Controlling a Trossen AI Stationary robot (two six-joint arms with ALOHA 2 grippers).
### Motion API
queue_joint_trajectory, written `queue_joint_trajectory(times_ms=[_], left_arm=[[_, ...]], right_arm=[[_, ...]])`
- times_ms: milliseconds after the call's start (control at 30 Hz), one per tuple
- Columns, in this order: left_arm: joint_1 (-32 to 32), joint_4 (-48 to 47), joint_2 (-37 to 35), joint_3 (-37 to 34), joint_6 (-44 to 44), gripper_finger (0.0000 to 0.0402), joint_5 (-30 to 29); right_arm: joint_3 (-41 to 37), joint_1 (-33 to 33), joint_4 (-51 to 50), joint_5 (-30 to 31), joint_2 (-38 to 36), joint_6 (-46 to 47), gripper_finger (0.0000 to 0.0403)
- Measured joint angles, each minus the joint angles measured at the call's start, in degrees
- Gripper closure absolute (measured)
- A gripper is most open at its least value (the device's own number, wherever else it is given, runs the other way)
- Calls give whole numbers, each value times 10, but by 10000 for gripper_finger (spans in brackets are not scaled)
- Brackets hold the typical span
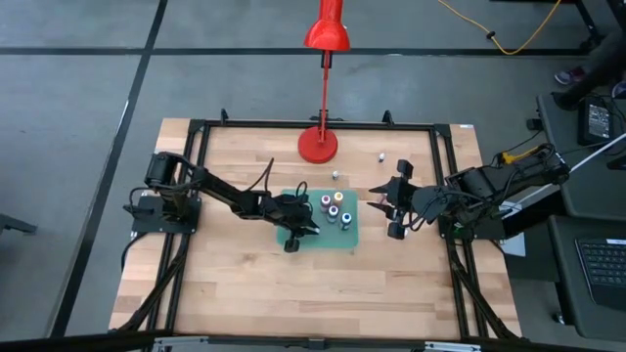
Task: Pick & Place food coloring
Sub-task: Put the small purple food coloring bottle into the green bin
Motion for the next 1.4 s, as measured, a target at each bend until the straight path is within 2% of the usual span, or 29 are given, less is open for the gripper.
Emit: queue_joint_trajectory(times_ms=[467,900,1400], left_arm=[[0,6,9,0,-9,339,2],[0,5,9,0,-14,301,2],[-1,-5,1,9,-30,302,13]], right_arm=[[0,0,0,-1,0,0,254],[0,0,0,-1,0,-1,254],[0,0,-1,-6,0,-3,254]])
